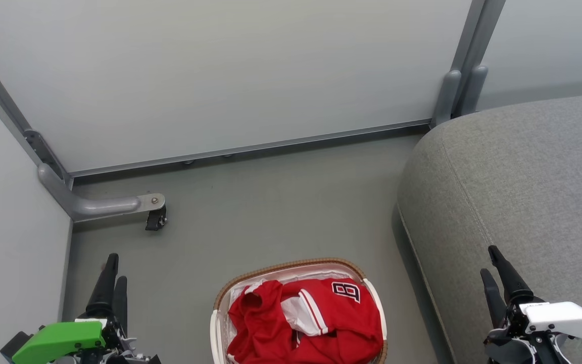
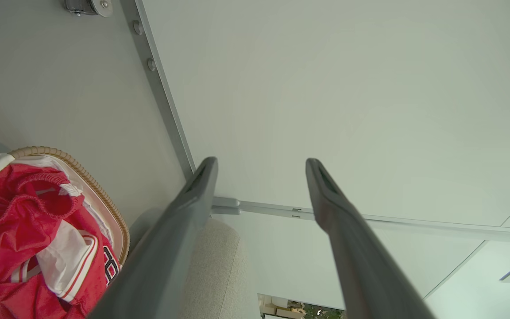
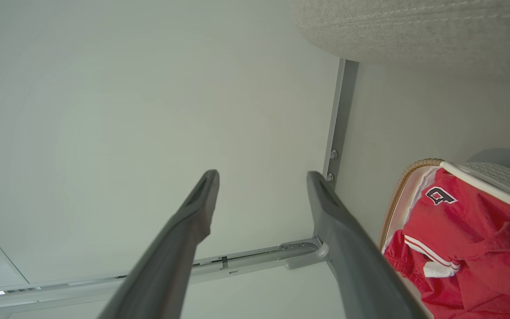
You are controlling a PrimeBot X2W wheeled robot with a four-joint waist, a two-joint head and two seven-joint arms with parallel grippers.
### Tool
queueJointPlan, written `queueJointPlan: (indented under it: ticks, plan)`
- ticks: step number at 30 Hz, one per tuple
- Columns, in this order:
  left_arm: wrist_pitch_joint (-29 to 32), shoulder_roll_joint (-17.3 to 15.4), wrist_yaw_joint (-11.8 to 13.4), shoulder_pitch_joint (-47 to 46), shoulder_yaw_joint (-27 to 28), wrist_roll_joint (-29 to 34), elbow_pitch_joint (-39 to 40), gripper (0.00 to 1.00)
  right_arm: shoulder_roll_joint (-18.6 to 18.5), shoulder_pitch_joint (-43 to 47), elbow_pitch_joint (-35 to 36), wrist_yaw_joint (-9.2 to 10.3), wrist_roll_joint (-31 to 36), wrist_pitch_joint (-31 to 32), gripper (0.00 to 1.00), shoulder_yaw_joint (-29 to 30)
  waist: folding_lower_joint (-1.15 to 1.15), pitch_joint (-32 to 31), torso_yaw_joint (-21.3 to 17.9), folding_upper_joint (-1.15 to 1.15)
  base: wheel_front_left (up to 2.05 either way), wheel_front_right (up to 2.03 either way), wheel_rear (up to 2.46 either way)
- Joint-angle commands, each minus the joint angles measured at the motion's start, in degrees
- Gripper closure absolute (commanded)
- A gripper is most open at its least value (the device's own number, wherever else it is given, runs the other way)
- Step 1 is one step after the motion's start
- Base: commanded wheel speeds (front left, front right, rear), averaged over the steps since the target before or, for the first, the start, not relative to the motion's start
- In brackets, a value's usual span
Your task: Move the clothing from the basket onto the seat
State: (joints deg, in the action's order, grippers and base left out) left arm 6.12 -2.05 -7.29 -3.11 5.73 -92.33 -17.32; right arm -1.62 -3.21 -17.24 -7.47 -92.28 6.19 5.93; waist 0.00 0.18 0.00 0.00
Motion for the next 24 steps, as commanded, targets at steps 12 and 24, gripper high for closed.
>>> queueJointPlan:
  ticks: [12, 24]
  plan:
    - [-3.78, -0.26, -0.05, -0.38, -3.05, 1.68, 2.23, 0.0, -0.52, -0.17, 1.8, -0.01, 2.1, -3.8, 0.0, -1.63, 0.0, -0.07, 0.03, 0.0, 0.0, 0.0, 0.0]
    - [-6.69, -0.39, -0.08, 0.01, -4.16, 10.66, 4.11, 0.0, -0.68, 0.27, 4.06, -0.02, 15.18, -6.71, 0.0, -1.94, 0.0, -0.1, 0.08, 0.0, 0.0, 0.0, 0.0]
